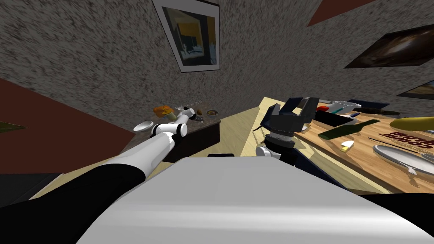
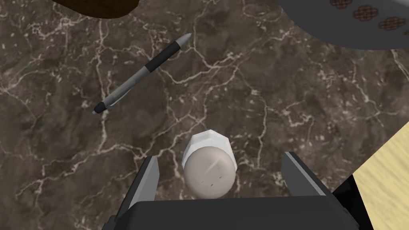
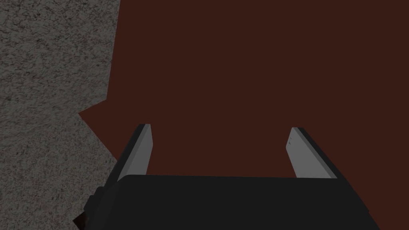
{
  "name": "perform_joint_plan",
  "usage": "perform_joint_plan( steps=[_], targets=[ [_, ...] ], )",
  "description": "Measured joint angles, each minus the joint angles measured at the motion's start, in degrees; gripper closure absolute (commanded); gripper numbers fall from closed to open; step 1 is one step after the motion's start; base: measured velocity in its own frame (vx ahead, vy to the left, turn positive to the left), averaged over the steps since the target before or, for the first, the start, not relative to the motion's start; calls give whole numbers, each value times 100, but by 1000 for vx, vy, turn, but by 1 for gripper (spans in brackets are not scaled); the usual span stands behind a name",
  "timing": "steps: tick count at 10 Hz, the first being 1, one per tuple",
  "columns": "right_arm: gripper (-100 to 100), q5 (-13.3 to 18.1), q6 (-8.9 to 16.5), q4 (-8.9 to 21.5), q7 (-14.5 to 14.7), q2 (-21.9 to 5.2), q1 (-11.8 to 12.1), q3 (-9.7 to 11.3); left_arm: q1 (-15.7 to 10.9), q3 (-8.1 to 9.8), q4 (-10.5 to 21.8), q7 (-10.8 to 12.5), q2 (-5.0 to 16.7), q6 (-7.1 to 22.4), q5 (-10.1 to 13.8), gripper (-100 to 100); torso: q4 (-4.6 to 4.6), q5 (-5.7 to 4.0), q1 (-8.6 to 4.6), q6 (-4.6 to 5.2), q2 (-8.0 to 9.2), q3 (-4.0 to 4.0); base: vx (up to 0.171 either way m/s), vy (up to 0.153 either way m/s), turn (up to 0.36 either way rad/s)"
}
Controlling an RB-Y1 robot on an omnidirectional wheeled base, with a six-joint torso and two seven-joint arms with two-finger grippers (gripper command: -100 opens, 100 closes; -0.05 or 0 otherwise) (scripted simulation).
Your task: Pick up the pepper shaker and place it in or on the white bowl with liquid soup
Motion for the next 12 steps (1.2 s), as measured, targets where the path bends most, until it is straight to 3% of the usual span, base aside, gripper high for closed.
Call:
perform_joint_plan(
  steps=[4, 5, 6, 7, 8, 9, 10, 11, 12],
  targets=[
    [0, 0, 0, 0, 0, 0, 0, 0, -1, 1, -2, 1, 1, 2, 1, 100, -3, -2, -10, 2, -7, -5, 0, 0, 0],
    [0, 0, 0, 0, 0, 0, 0, 0, 0, 0, -2, 1, 1, 2, 0, 0, -3, -2, -10, 2, -7, -5, 0, 0, 0],
    [0, 0, 0, 0, 0, 0, 0, 0, 0, 0, -2, 1, 1, 2, 0, 100, -3, -2, -10, 2, -8, -5, 17, -39, 206],
    [0, 0, 0, 0, 0, 1, 1, 0, 24, -11, -121, -26, -23, 83, 13, 100, -3, -5, -18, -9, -10, -6, 33, -59, 261],
    [0, 0, 0, 0, 0, 1, 1, 0, -160, -8, 149, -160, -8, 57, 62, 100, -2, -7, -25, -7, -14, -8, 23, -45, 102],
    [0, 0, 0, 0, 0, 1, 0, 0, -142, -15, 74, -197, -16, 97, 66, 100, -3, -6, -25, 1, -14, -8, 17, -48, 167],
    [0, 0, 0, 0, 0, 1, 1, 0, 127, -64, -610, -73, -94, 425, 24, 100, -1, -8, -28, -2, -10, -5, 4, -42, 128],
    [0, 0, 0, 0, 0, 0, 0, 0, 38, -70, -609, -93, -108, 474, 38, 100, 2, -9, -29, 5, -7, -2, -3, -19, 2],
    [0, 0, 0, 0, 0, 0, 0, 0, -126, -54, -363, -194, -90, 331, 71, 100, 2, -9, -25, 9, -6, -2, 2, 0, -31]
  ],
)
